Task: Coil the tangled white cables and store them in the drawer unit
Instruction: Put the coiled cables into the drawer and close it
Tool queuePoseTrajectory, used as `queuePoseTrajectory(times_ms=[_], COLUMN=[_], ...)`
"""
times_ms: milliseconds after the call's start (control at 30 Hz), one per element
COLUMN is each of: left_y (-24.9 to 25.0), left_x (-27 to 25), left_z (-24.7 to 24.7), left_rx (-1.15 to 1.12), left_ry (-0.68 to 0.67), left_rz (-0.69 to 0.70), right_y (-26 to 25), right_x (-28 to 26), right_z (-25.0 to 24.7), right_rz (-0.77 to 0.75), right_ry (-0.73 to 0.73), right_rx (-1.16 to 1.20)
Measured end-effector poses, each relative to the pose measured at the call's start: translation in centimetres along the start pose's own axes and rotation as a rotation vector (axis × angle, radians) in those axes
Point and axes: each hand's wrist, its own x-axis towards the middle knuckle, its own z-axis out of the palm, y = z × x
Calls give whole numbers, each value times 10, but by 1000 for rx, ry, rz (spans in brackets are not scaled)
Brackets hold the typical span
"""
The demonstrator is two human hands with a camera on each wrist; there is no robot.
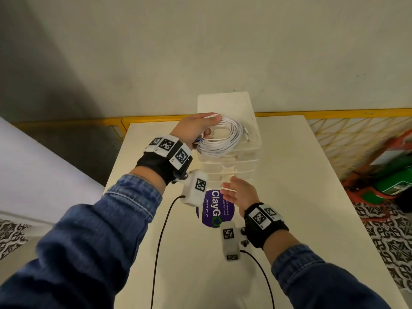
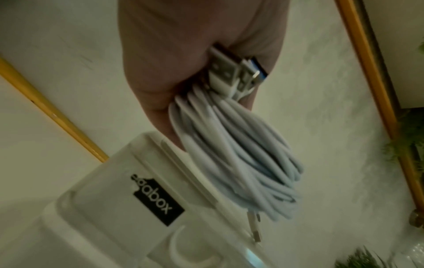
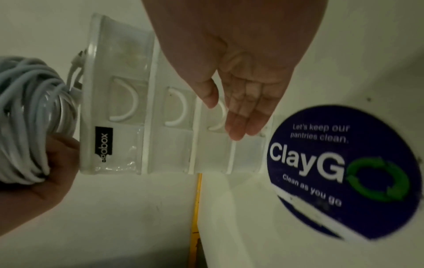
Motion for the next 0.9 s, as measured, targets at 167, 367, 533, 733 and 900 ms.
queuePoseTrajectory(times_ms=[167, 367, 533, 733, 900], left_y=[-1, 6, 2, 3, 1], left_x=[20, 24, 26, 28, 28], left_z=[0, 1, -7, -8, -7], left_rx=[203, 339, 317, 352, 328], left_ry=[12, -94, -42, -32, -10], left_rz=[-39, -64, -34, -34, -12], right_y=[18, 22, 17, 16, 28], right_x=[5, 15, 15, 17, 9], right_z=[4, 4, 3, 0, -9], right_rz=[-19, -12, -54, -89, -145], right_ry=[10, 110, 80, 57, 26], right_rx=[108, 105, -5, -134, -173])
